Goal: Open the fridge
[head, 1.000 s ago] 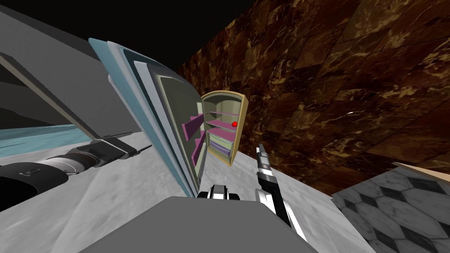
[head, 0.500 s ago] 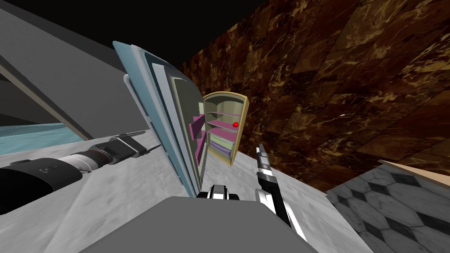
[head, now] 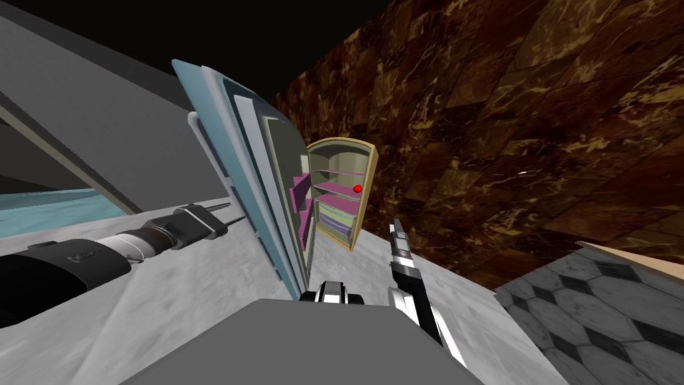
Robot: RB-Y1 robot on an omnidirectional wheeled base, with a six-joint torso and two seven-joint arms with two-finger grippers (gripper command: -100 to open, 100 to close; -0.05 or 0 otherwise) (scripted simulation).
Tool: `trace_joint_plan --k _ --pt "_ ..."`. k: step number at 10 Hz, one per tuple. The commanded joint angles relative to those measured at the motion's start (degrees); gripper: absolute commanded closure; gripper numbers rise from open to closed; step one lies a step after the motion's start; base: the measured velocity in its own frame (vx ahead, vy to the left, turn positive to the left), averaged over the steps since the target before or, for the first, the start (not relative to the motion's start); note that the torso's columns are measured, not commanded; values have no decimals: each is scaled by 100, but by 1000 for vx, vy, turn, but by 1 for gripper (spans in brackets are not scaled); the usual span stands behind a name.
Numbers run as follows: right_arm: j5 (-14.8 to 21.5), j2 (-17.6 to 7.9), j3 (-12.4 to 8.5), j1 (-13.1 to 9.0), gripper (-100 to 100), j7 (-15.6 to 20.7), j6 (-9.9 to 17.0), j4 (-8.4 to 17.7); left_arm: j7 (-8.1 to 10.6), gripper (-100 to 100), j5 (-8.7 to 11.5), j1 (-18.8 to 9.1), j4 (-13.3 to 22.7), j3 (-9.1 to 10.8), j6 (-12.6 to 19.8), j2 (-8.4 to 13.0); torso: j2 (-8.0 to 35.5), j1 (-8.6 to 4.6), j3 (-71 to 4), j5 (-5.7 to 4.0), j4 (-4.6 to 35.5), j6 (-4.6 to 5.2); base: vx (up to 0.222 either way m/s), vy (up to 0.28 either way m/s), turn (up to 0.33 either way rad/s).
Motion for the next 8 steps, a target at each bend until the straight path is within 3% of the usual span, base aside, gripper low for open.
trace_joint_plan --k 1,8 --pt "0 -2 -1 -1 0 0 0 0 -5 100 48 -31 -40 -29 -39 151 29 56 18 15 7 -2 -106 296 -96" --pt "0 -3 -2 0 0 0 0 1 -16 100 158 -104 -134 -97 -129 504 10 -60 11 -16 -1 12 -74 268 -78"
